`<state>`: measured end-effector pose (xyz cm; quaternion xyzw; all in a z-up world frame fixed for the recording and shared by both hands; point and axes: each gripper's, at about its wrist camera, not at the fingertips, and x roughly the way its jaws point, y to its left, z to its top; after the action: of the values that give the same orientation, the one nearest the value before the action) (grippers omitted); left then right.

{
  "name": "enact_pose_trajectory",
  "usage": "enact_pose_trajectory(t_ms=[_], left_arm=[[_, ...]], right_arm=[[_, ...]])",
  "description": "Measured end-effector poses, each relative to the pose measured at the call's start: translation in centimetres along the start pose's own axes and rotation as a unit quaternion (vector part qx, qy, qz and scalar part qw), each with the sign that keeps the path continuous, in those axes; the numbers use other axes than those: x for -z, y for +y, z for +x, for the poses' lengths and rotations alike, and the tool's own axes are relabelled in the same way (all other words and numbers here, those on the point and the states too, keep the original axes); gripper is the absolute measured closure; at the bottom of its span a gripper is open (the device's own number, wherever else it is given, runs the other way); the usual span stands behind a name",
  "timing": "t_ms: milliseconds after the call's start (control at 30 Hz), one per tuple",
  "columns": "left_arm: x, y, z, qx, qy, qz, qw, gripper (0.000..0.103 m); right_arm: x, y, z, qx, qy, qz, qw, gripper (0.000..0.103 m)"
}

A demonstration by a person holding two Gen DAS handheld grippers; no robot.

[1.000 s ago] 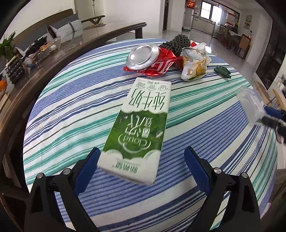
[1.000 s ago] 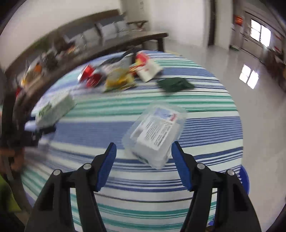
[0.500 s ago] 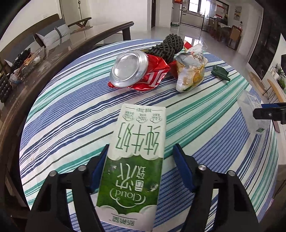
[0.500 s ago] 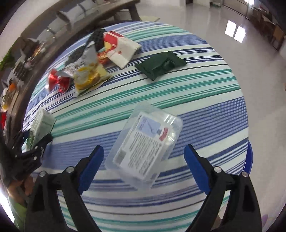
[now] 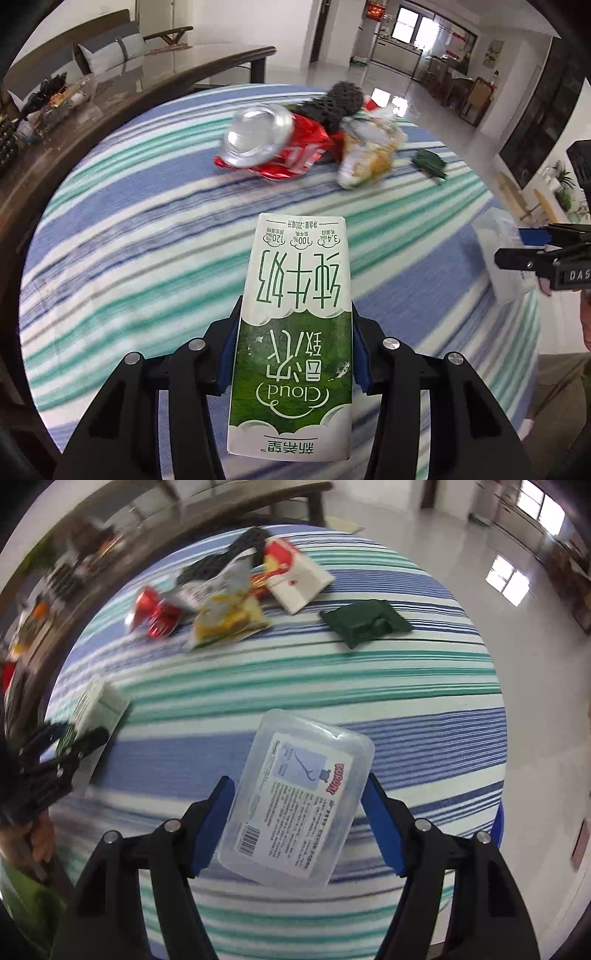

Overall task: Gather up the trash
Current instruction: 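Grasp the green milk carton with the left tool while the right tool grasps the clear plastic box, then carry both items to the blue wastebasket and open both tools to drop them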

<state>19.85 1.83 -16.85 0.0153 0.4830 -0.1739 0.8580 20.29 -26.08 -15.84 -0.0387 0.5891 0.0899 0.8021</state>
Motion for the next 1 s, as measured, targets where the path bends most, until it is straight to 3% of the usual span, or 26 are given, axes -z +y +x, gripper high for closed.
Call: enact_pose_trajectory(t_ms=[100, 200, 267, 333, 433, 500, 533, 600, 800, 1000], left_arm=[[0.8, -1.9, -0.1, 0.008, 0.002, 0.021, 0.9998, 0.054], [0.8, -3.2, 0.3, -0.005, 0.001, 0.037, 0.9993, 0.052], [0.8, -3.5, 0.5, -0.020, 0.002, 0.047, 0.9987, 0.038], [1.0, -3.6, 0.6, -0.027, 0.001, 0.054, 0.9982, 0.037], [1.0, -3.4, 0.6, -0.029, 0.001, 0.055, 0.9981, 0.040], [1.0, -3.5, 0.6, -0.030, 0.002, 0.059, 0.9978, 0.054], [1.0, -3.5, 0.6, -0.032, 0.001, 0.058, 0.9978, 0.054], [1.1, -3.5, 0.5, -0.034, 0.000, 0.058, 0.9977, 0.055], [1.2, -4.3, -0.6, -0.005, -0.010, 0.037, 0.9992, 0.056], [0.6, -10.9, -1.8, 0.056, -0.018, 0.059, 0.9966, 0.056]], right_arm=[[1.0, 0.7, 0.8, 0.020, 0.017, -0.040, 0.999, 0.034], [1.3, 0.5, 1.2, 0.011, 0.007, -0.018, 1.000, 0.034], [1.5, 0.0, 1.2, 0.002, 0.000, -0.001, 1.000, 0.032], [1.9, -0.1, 0.9, -0.004, -0.006, 0.012, 1.000, 0.029], [1.8, -0.6, 0.6, -0.004, -0.008, 0.020, 1.000, 0.029], [1.9, -0.5, 0.4, 0.002, -0.010, 0.014, 1.000, 0.032], [2.0, -0.4, 0.2, 0.005, -0.013, 0.012, 1.000, 0.039], [2.1, -0.4, -0.3, 0.008, -0.023, 0.011, 1.000, 0.039], [3.8, -4.2, -2.8, -0.016, -0.071, 0.046, 0.996, 0.039], [6.8, -11.6, -6.0, 0.006, -0.123, 0.109, 0.986, 0.039]])
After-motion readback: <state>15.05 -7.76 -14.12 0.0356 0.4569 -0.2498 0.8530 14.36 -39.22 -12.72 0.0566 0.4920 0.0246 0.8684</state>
